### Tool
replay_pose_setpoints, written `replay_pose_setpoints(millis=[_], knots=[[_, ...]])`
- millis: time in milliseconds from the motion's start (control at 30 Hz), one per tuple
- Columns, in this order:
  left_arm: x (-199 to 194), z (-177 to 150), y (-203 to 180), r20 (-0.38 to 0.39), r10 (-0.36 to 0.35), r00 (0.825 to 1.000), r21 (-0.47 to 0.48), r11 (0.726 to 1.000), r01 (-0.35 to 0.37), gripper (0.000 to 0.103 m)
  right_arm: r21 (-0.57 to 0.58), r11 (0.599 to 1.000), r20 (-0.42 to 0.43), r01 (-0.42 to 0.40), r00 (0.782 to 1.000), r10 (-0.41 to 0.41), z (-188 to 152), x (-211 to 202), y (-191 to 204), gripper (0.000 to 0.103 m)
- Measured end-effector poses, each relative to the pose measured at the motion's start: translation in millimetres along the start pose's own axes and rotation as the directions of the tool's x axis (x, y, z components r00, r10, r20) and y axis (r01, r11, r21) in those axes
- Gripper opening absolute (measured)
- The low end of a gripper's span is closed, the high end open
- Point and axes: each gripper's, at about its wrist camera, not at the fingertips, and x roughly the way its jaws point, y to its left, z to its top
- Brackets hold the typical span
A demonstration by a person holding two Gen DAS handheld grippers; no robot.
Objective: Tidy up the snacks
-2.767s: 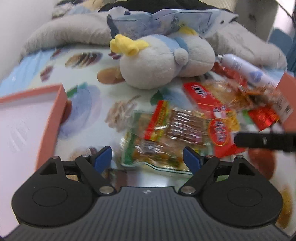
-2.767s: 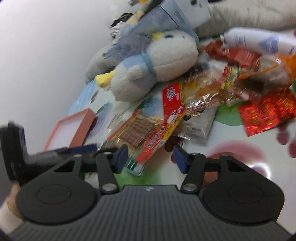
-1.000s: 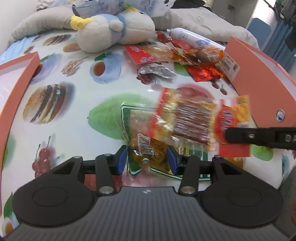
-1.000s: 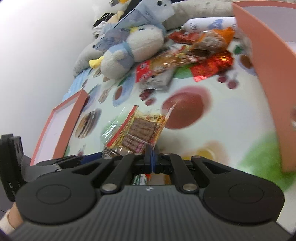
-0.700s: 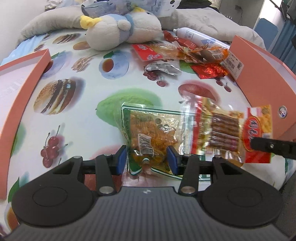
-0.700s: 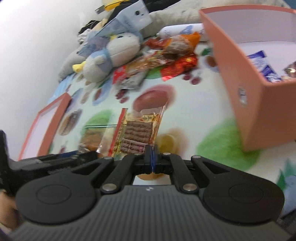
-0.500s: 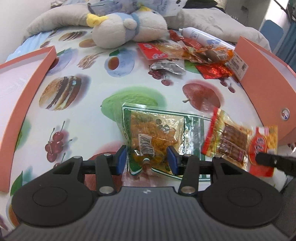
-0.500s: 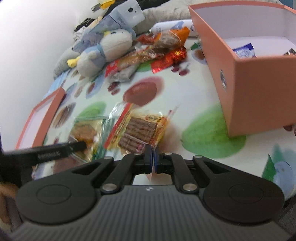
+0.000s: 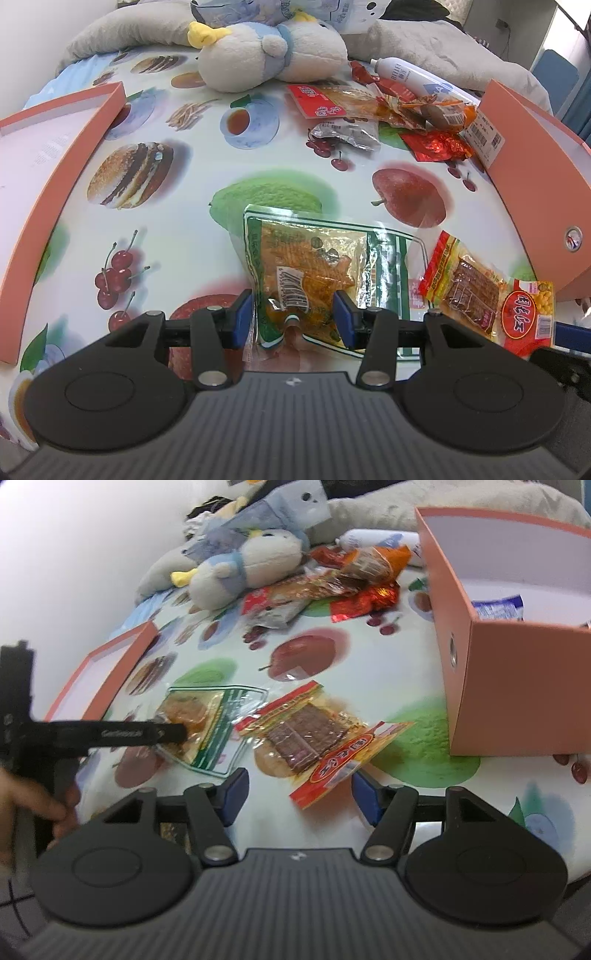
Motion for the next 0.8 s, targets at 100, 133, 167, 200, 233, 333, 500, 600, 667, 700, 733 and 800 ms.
replay_pose_setpoints(millis=[100,133,167,200,233,333,500,600,667,700,733,800], knots=[[0,-1,1,0.001,-0.002,1.000,-0.005,1.000,0.002,0.052,-0.061,0.998,0.059,-0.007,0.998,0.010,-1,-18,7,0.064],[-1,-1,1,0.002,-0.004,1.000,-0.007,1.000,0.004,0.052,-0.084,0.996,0.088,0.001,0.996,0.007,-1,-23,9,0.064],[0,-1,1,0.003,-0.004,1.000,-0.007,1.000,0.004,0.052,-0.108,0.994,0.121,0.009,0.993,0.004,0,-27,11,0.064],[0,-2,2,0.004,-0.006,1.000,-0.008,1.000,0.006,0.052,-0.136,0.991,0.158,0.021,0.987,0.001,1,-30,13,0.064],[1,-3,2,0.005,-0.008,1.000,-0.009,1.000,0.008,0.052,-0.160,0.987,0.178,0.034,0.984,-0.005,2,-30,14,0.064],[1,-4,3,0.007,-0.012,1.000,-0.016,1.000,0.012,0.052,-0.212,0.977,0.174,0.036,0.985,0.002,13,-16,15,0.064],[0,-4,4,0.006,-0.012,1.000,-0.015,1.000,0.012,0.052,-0.292,0.956,0.057,-0.007,0.998,0.025,28,29,14,0.073],[0,-3,3,0.004,-0.010,1.000,-0.016,1.000,0.010,0.052,-0.331,0.943,0.013,-0.024,0.999,0.030,29,48,16,0.081],[0,-3,4,0.004,-0.011,1.000,-0.016,1.000,0.011,0.052,-0.341,0.940,-0.010,-0.019,1.000,0.016,29,59,16,0.083],[0,-3,4,0.004,-0.013,1.000,-0.016,1.000,0.013,0.052,-0.347,0.938,-0.011,0.003,1.000,-0.007,31,63,16,0.083],[0,-3,4,0.005,-0.013,1.000,-0.015,1.000,0.014,0.052,-0.354,0.935,-0.006,0.020,1.000,-0.024,31,66,15,0.083],[1,-4,2,0.006,-0.015,1.000,-0.010,1.000,0.015,0.052,-0.358,0.933,-0.019,0.036,0.999,-0.046,31,74,13,0.083]])
